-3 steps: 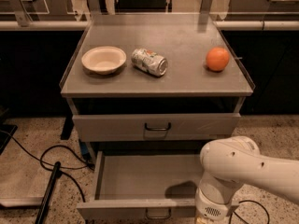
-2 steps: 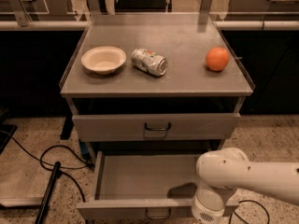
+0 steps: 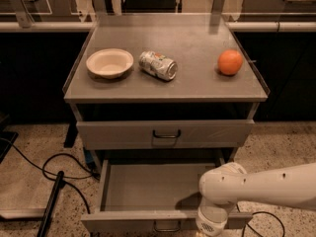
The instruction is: Close middle drawer
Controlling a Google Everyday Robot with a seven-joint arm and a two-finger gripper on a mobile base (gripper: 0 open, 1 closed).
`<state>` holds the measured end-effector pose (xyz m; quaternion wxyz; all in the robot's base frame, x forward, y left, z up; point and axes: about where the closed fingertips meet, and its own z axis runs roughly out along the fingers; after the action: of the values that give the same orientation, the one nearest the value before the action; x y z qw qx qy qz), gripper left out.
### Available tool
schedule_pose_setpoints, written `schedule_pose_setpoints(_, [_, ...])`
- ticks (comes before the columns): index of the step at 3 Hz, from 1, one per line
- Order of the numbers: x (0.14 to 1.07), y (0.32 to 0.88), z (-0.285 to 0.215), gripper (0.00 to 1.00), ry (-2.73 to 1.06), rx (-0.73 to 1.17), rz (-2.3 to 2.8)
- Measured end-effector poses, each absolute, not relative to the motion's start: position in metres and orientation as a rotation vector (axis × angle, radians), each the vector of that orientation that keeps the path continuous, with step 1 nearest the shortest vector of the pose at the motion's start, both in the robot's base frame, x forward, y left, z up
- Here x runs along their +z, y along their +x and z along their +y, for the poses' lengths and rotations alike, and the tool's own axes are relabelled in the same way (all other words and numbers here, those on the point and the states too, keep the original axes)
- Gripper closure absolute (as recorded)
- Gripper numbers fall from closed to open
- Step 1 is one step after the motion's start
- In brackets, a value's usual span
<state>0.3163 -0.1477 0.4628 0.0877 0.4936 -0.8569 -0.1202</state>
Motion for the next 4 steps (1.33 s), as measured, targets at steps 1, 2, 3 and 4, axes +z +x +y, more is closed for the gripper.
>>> schedule_pose_setpoints(1, [0.451,0.335,-0.149,1.00,1.446,-0.252,-2.593])
schedule_pose_setpoints(2, [0.442,0.350,-0.148,1.00,1.434,-0.171,-2.616])
schedule_pose_setpoints(3, [0.428,0.360,-0.146,1.00,1.404,-0.144,-2.631])
schedule_pose_setpoints(4, [0.414,0.366,-0.145,1.00,1.373,-0.134,-2.641])
